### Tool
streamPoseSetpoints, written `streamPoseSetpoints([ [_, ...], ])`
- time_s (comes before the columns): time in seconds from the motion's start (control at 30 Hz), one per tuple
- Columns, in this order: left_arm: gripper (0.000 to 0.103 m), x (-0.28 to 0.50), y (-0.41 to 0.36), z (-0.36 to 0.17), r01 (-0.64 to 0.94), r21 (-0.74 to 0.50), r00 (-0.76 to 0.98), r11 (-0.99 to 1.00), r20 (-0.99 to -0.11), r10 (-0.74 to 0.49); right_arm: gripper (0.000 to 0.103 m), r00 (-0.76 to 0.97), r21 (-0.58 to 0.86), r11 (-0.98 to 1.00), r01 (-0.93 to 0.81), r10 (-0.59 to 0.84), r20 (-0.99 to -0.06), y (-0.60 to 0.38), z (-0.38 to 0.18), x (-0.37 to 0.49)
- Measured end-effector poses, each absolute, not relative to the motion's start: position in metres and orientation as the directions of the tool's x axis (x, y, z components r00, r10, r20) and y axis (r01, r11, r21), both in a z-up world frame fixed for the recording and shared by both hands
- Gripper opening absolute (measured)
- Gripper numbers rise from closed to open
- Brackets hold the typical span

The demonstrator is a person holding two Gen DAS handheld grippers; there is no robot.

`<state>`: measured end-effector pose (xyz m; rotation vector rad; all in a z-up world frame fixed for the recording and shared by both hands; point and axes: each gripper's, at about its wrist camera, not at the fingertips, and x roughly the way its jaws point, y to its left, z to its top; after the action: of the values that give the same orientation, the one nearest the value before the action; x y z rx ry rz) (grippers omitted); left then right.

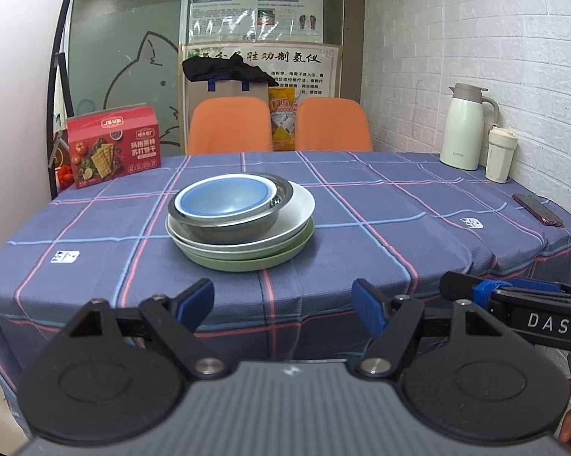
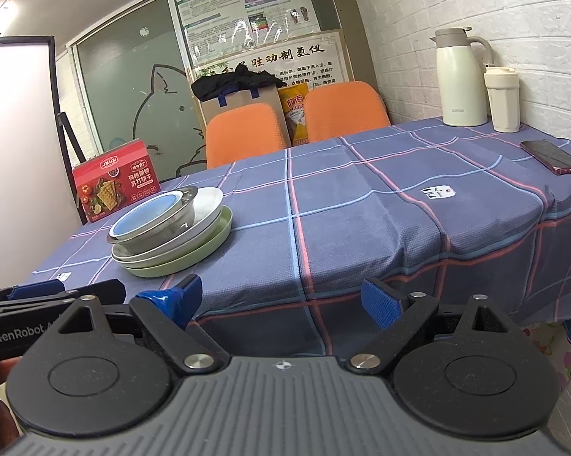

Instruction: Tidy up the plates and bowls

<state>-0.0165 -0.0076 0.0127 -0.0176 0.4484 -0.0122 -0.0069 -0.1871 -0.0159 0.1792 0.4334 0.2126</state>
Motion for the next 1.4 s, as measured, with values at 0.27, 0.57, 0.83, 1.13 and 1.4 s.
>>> streamPoseSetpoints([
  [0.27, 0.073, -0.017, -0.009, 0.012, 0.014, -0.014, 0.9, 1.0, -0.435, -0.019, 0.078, 0.884, 0.216, 0.962, -0.168, 0.244, -0.4, -0.186, -0.017, -0.006],
  [0.57, 0.073, -0.016, -0.009, 0.011, 0.019, -0.01, 0.899, 1.0, -0.438, -0.022, 0.078, 0.88, 0.213, 0.961, -0.174, 0.249, -0.404, -0.183, -0.018, -0.005],
  [0.83, 0.073, -0.014, -0.01, 0.01, 0.021, -0.008, 0.895, 1.0, -0.445, -0.022, 0.078, 0.874, 0.214, 0.96, -0.181, 0.257, -0.413, -0.181, -0.02, -0.004],
  [1.13, 0.073, 0.007, -0.013, 0.01, 0.02, -0.003, 0.877, 1.0, -0.479, -0.019, 0.078, 0.869, 0.228, 0.962, -0.152, 0.24, -0.432, -0.191, -0.023, 0.005],
  [1.4, 0.073, 0.041, -0.007, 0.029, 0.009, -0.012, 0.873, 1.0, -0.488, -0.014, 0.078, 0.854, 0.244, 0.966, -0.09, 0.201, -0.481, -0.207, -0.019, 0.037],
])
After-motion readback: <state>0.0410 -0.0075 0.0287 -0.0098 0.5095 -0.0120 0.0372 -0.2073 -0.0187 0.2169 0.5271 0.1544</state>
